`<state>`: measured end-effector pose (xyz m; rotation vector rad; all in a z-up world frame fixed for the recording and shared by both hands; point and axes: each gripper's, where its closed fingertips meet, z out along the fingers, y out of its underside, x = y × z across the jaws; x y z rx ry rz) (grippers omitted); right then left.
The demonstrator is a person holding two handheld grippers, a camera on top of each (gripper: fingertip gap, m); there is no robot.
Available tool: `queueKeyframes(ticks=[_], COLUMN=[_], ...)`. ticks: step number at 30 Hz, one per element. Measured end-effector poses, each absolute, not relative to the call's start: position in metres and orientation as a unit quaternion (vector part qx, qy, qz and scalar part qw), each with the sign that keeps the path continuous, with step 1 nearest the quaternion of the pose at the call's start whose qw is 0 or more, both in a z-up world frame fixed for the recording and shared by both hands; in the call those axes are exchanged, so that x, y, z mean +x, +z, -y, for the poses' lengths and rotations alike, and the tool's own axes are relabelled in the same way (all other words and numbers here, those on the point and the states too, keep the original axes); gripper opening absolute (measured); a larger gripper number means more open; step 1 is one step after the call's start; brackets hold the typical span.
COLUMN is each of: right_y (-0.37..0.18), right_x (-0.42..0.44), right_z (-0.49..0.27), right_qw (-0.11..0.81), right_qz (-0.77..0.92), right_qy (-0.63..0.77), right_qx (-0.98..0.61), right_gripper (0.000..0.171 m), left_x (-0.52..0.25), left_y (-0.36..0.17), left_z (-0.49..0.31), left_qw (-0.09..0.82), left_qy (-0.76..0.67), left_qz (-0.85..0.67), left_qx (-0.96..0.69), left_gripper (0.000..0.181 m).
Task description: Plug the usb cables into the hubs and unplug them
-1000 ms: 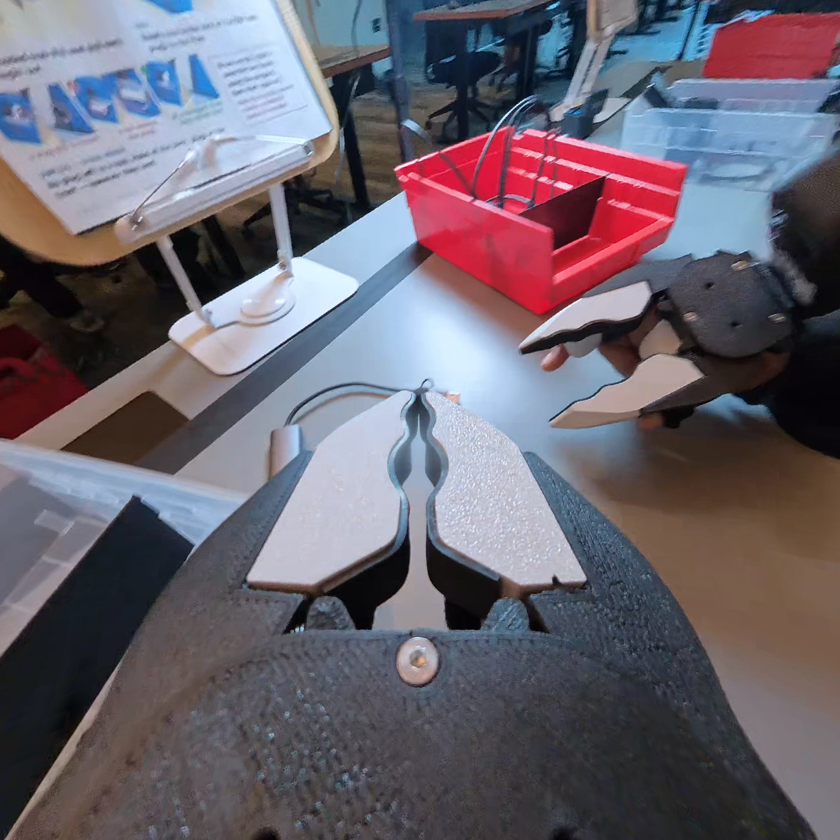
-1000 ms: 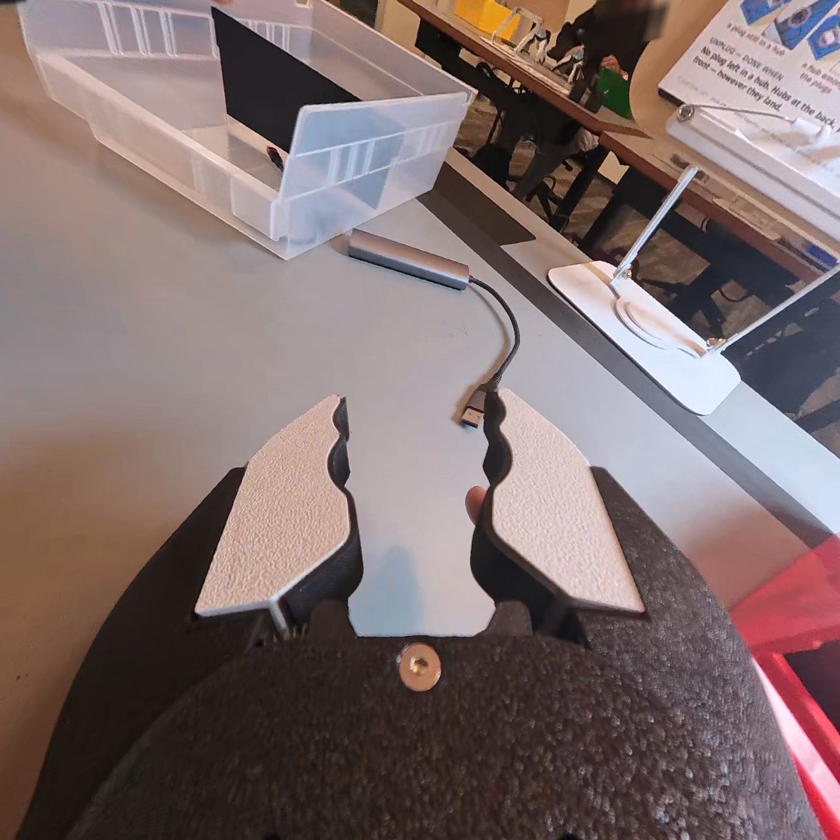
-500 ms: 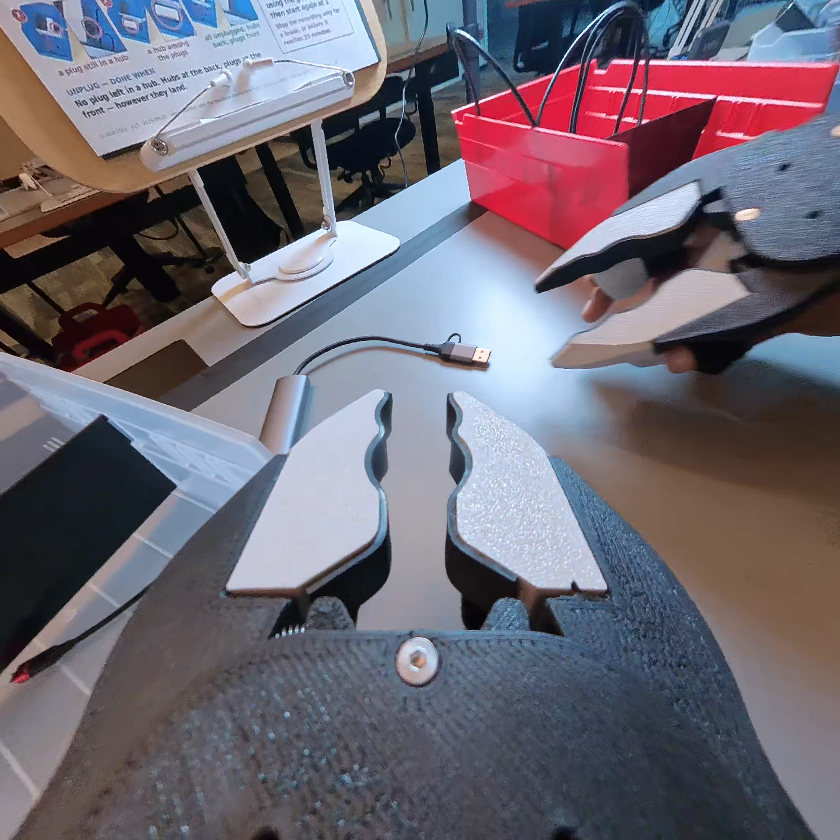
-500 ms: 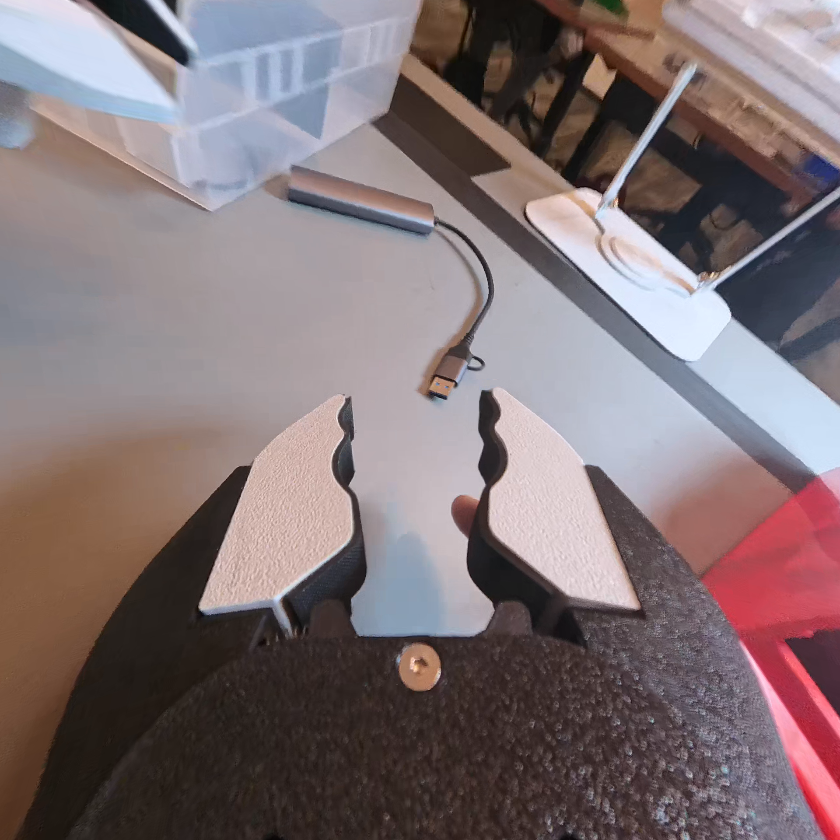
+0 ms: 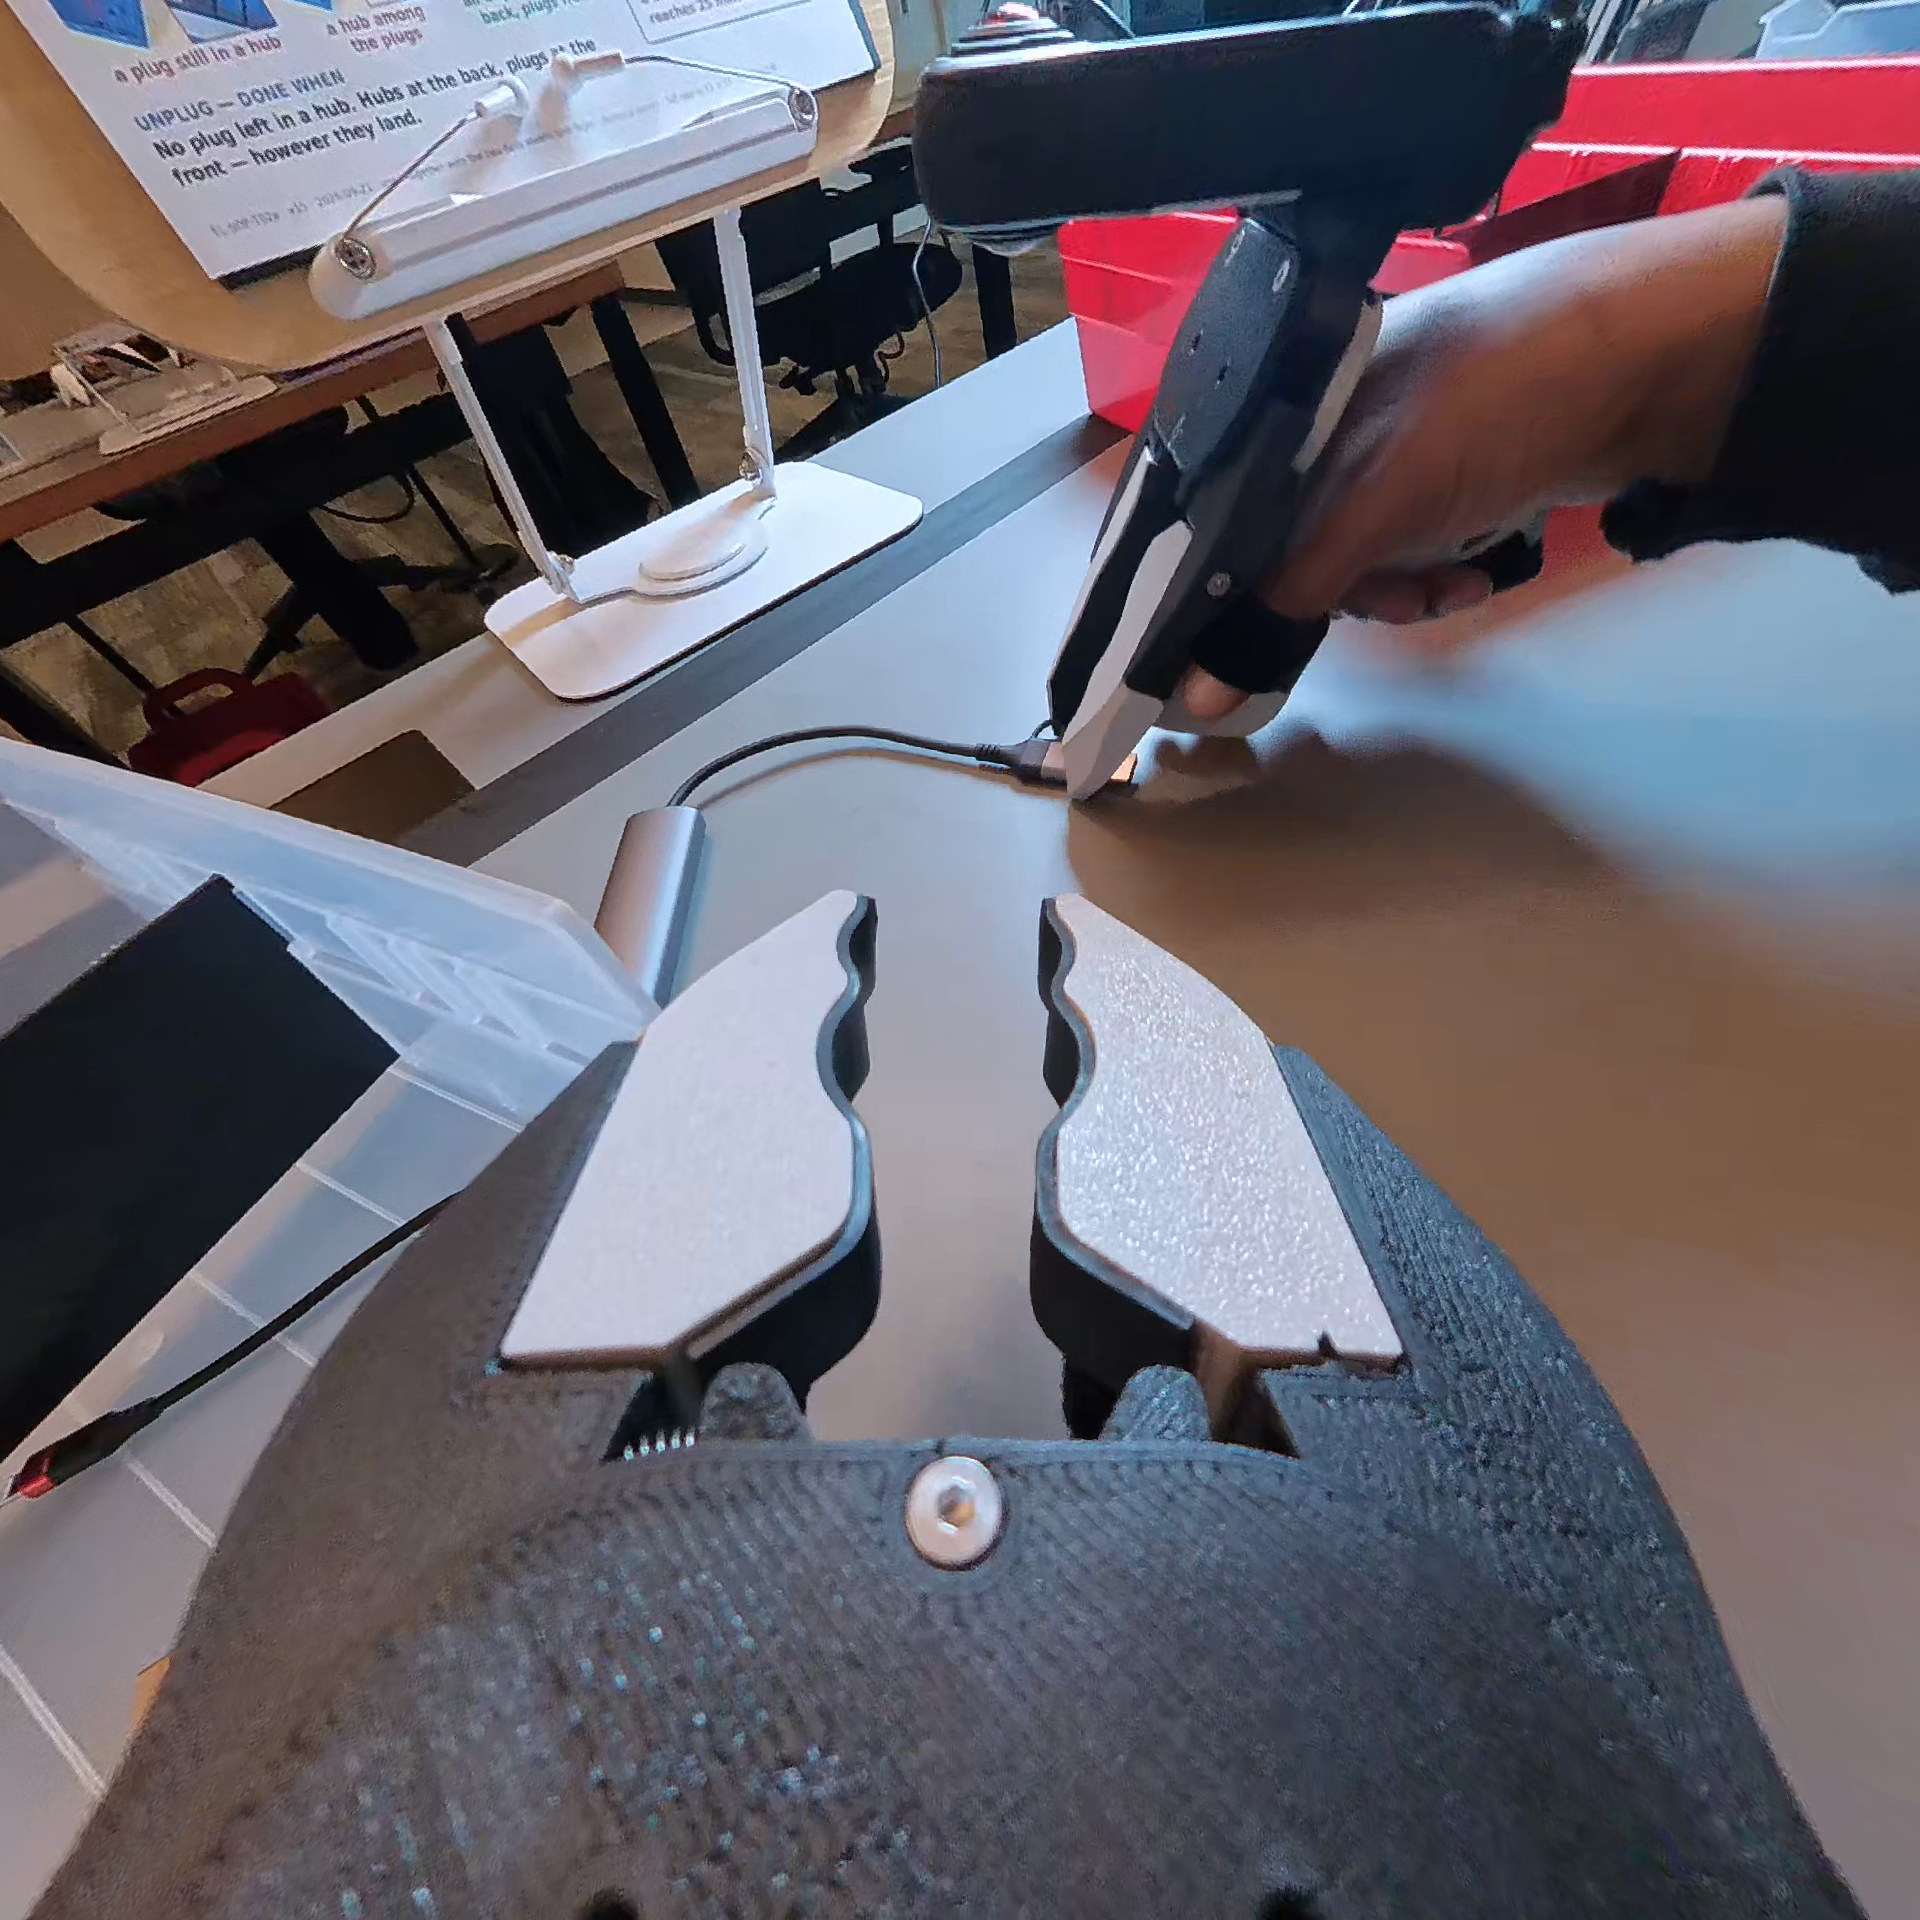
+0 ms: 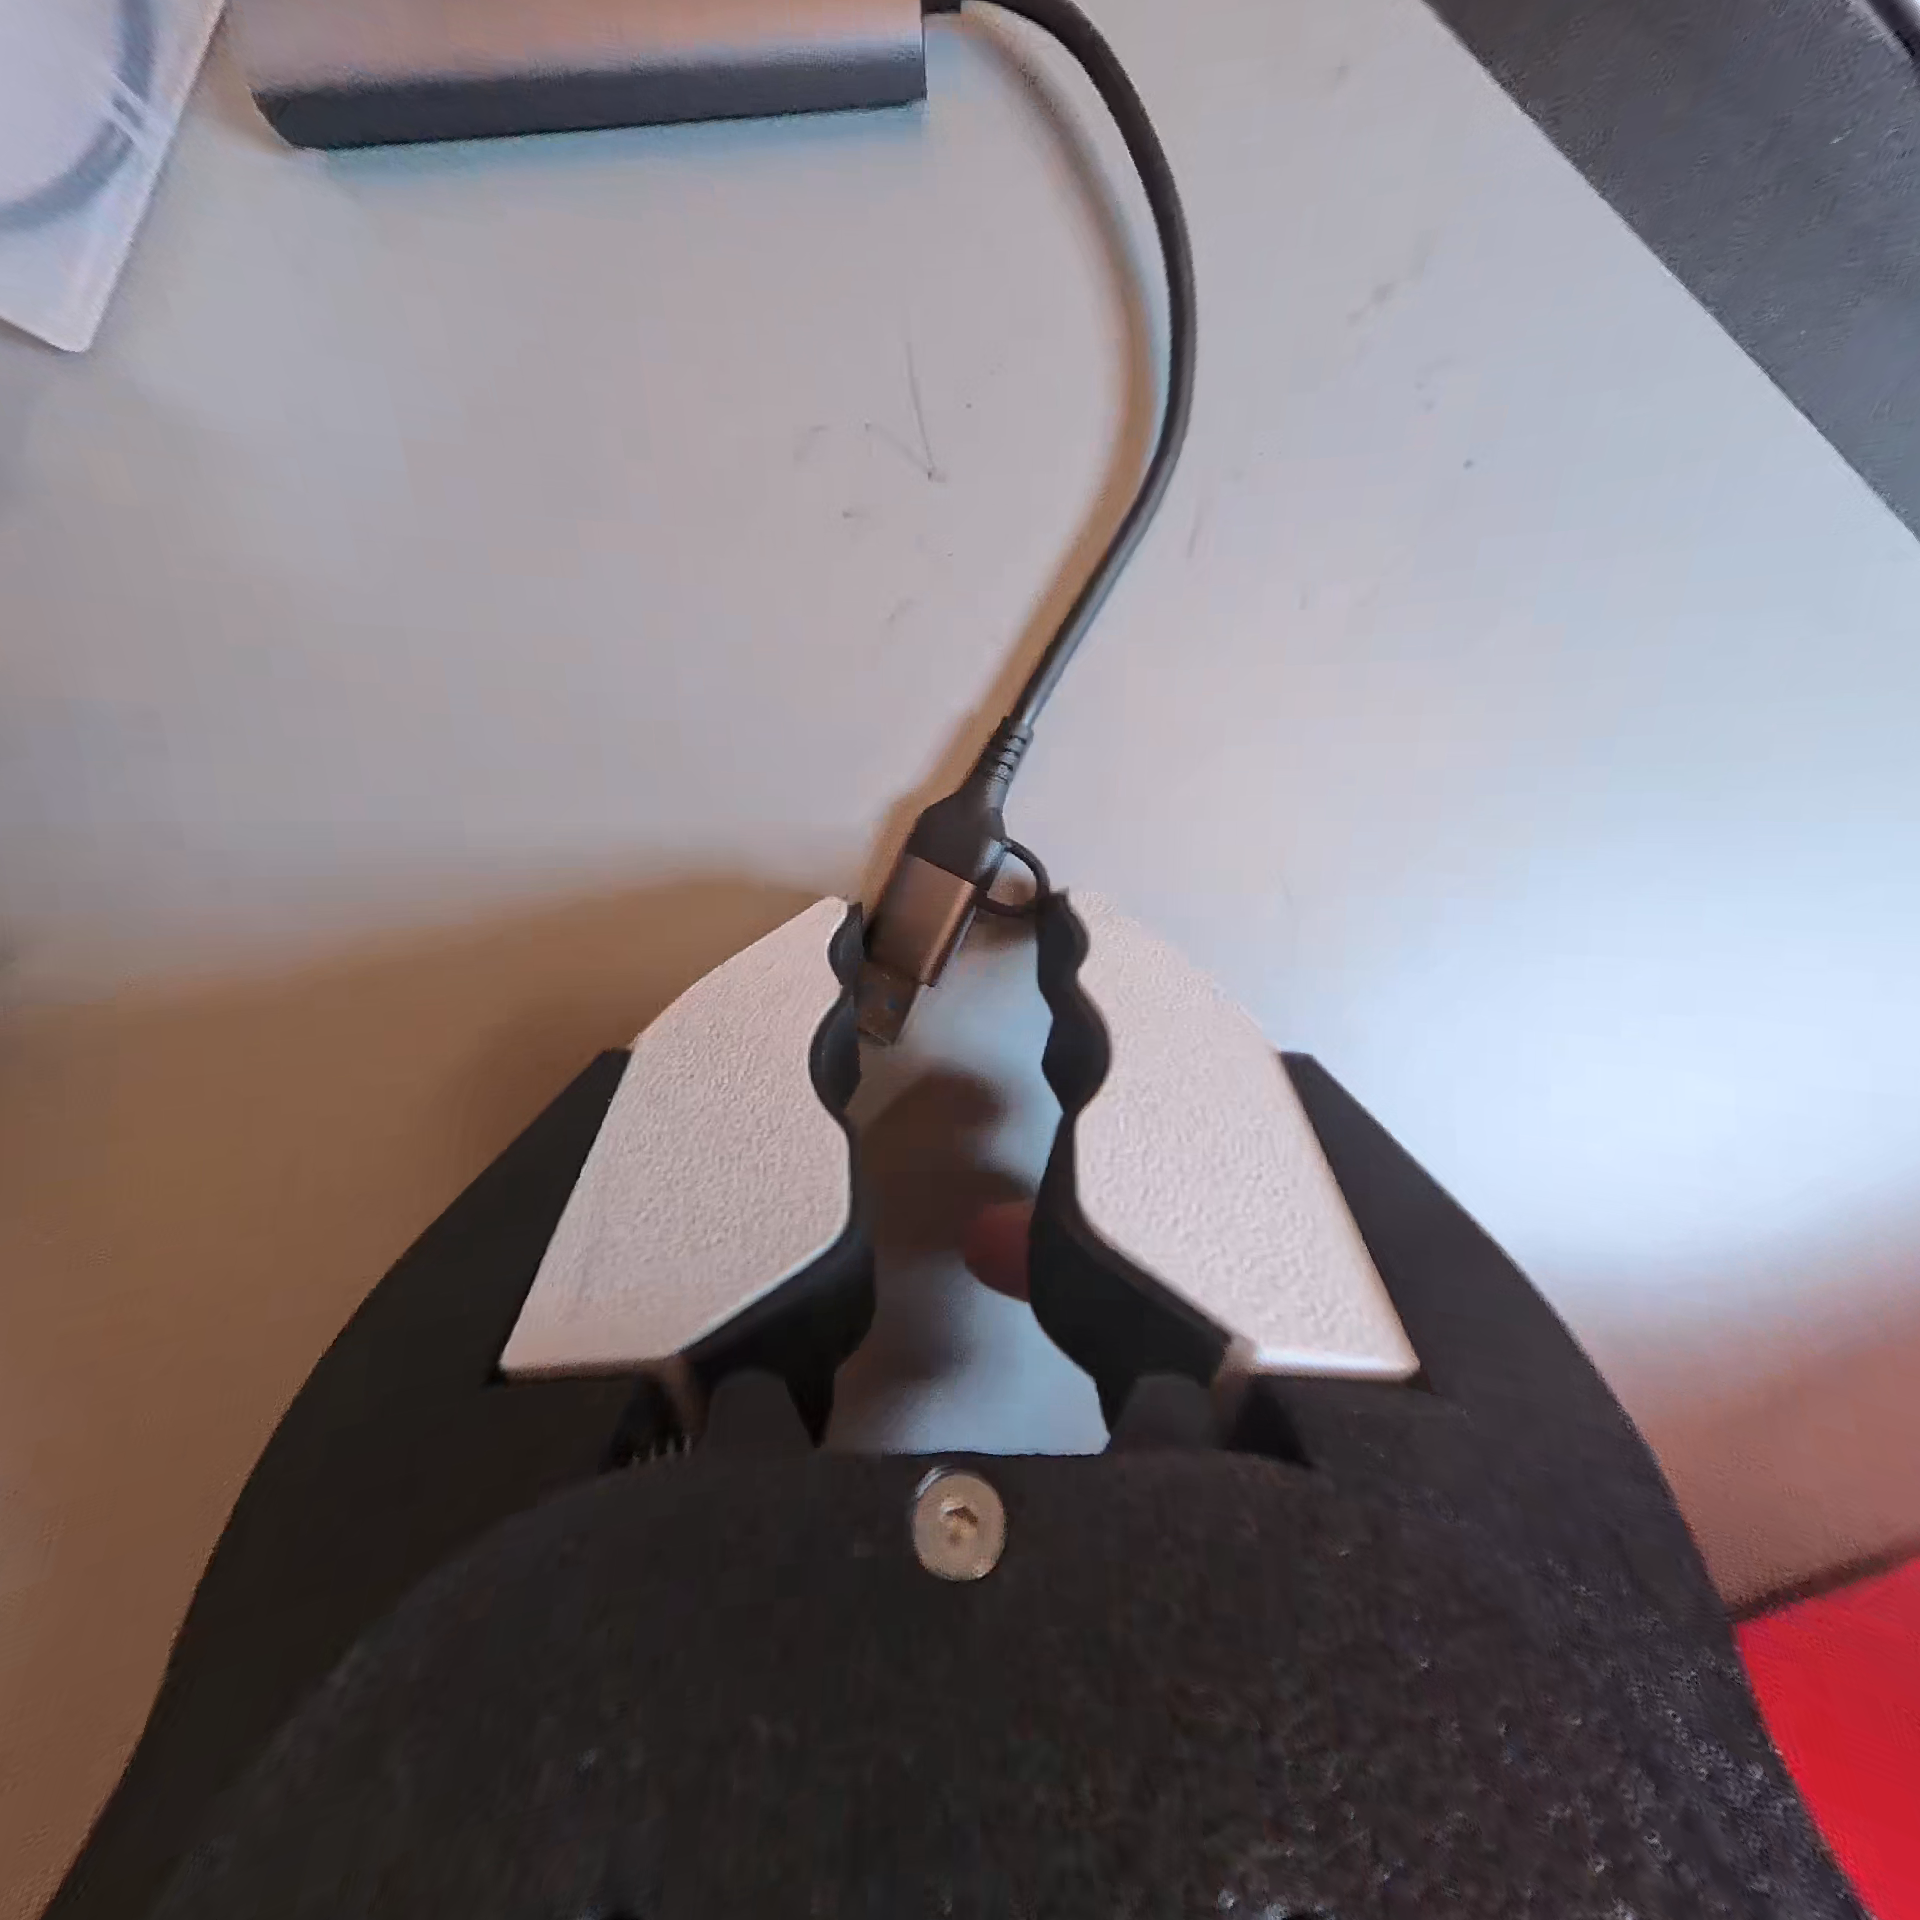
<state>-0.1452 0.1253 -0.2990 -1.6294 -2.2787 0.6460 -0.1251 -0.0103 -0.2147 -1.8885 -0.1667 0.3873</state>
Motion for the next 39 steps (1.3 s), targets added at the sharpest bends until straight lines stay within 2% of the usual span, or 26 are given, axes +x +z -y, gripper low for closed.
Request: queueKeyframes(ticks=[5,6,14,23,28,31,34,36,37,39], right_y=[-0.283,-0.269,-0.151,-0.078,-0.042,-0.023,-0.007,-0.002,0.000,0.002], right_x=[-0.124,-0.120,-0.083,-0.051,-0.022,-0.005,0.011,0.017,0.016,0.009], right_z=[-0.129,-0.129,-0.123,-0.080,-0.056,-0.043,-0.032,-0.028,-0.031,-0.042], right_qw=[0.155,0.171,0.257,0.348,0.398,0.415,0.420,0.412,0.416,0.426], right_qz=[0.811,0.810,0.792,0.789,0.783,0.770,0.750,0.742,0.737,0.724], right_qy=[0.246,0.267,0.374,0.412,0.432,0.458,0.497,0.519,0.523,0.529], right_qx=[-0.508,-0.493,-0.409,-0.294,-0.207,-0.159,-0.115,-0.099,-0.102,-0.120], right_gripper=[0.028,0.003,0.002,0.002,0.002,0.002,0.002,0.002,0.002,0.003], left_x=[-0.123,-0.122,-0.123,-0.113,-0.093,-0.067,-0.023,0.008,0.021,0.034], left_y=[-0.216,-0.216,-0.220,-0.219,-0.216,-0.210,-0.192,-0.180,-0.177,-0.181], left_z=[0.009,0.009,0.008,0.002,-0.008,-0.015,-0.018,-0.016,-0.012,-0.008], left_qw=[0.561,0.561,0.553,0.567,0.593,0.618,0.654,0.671,0.670,0.643], left_qy=[0.178,0.180,0.191,0.161,0.093,0.012,-0.080,-0.139,-0.172,-0.214], left_qz=[0.054,0.051,0.047,0.043,0.037,0.011,-0.053,-0.098,-0.114,-0.132], left_qx=[-0.806,-0.807,-0.809,-0.807,-0.799,-0.786,-0.751,-0.722,-0.713,-0.724], left_gripper=[0.031,0.031,0.032,0.044,0.054,0.066,0.068,0.060,0.040,0.021])
